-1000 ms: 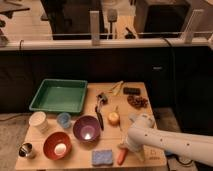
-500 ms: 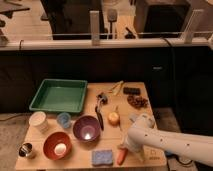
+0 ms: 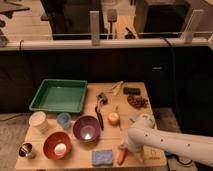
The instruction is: Place pepper in plastic cup
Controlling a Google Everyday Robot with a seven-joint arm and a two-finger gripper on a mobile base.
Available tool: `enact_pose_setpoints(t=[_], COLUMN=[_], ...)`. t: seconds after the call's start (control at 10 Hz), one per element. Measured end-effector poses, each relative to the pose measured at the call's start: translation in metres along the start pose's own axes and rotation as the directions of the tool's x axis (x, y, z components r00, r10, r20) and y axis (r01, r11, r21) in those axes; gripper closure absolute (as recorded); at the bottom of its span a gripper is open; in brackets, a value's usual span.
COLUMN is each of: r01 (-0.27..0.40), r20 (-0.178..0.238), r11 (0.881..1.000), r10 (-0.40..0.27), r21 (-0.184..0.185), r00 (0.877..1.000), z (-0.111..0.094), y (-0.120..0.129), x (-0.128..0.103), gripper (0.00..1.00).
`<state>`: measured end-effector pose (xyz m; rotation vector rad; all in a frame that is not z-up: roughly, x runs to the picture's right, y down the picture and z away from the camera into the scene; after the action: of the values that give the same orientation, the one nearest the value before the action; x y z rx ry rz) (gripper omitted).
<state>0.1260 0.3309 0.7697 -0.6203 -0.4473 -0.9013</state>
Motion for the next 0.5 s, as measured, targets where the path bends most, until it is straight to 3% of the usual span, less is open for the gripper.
enact_pose_setpoints(t=[0.1,0.4,0.5], r01=[-0.004,-0.003,-0.003], r20=[0.001,0.000,0.001], r11=[1.000,1.000,1.000], r10=[0.004,0.003,0.003], r21=[-0.001,-0.001,0.000], r00=[1.000,1.000,1.000], z=[-0.0020,-0.0037,-0.0035], y=[0.0017,0.0017,0.0016], x=[0.0001,0.0001,0.0000], gripper=[0.30,0.20,0.26])
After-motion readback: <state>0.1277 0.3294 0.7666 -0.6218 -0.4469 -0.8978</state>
